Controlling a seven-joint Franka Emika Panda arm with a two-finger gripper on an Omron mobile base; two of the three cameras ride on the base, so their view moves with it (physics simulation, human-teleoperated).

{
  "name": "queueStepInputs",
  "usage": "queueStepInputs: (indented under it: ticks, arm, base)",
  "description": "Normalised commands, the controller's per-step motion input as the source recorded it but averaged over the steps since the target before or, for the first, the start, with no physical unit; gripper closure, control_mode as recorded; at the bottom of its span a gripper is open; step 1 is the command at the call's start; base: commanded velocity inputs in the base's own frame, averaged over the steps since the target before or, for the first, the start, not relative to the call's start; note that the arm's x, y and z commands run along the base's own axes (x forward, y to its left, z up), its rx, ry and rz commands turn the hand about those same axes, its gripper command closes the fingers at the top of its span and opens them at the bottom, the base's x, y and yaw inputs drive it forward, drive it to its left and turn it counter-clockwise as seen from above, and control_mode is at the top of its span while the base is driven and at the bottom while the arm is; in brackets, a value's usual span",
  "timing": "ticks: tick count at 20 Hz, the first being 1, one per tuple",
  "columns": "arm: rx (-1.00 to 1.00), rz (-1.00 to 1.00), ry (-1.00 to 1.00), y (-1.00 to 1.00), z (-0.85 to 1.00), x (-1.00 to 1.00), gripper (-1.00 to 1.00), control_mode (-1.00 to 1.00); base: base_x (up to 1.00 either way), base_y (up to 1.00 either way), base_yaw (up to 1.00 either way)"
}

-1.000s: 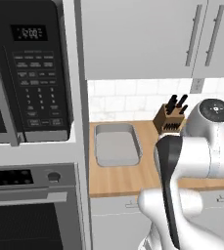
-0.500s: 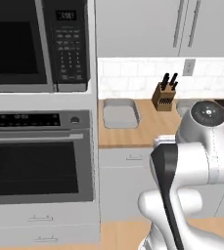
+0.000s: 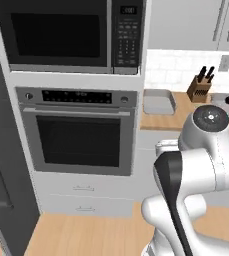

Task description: Place one avocado and one chicken drumstick in each tupperware on the nearby counter, to pack two identical lunches.

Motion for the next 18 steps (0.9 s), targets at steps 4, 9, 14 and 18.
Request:
queueStepInputs:
  ticks: [4,9,14,18]
  arm:
    - [0.00,0.00,0.00,0.00,0.00,0.00,-1.00,1.00]
    - [0.00,0.00,0.00,0.00,0.00,0.00,-1.00,1.00]
    - [0.00,0.00,0.00,0.00,0.00,0.00,-1.00,1.00]
    - [0.00,0.00,0.00,0.00,0.00,0.00,-1.00,1.00]
  base:
    - [-0.27,0.69,0.35]
    - [-0.42,0.62,0.33]
    - [-0.66,0.93,0.26]
    - [-0.29,1.00,0.21]
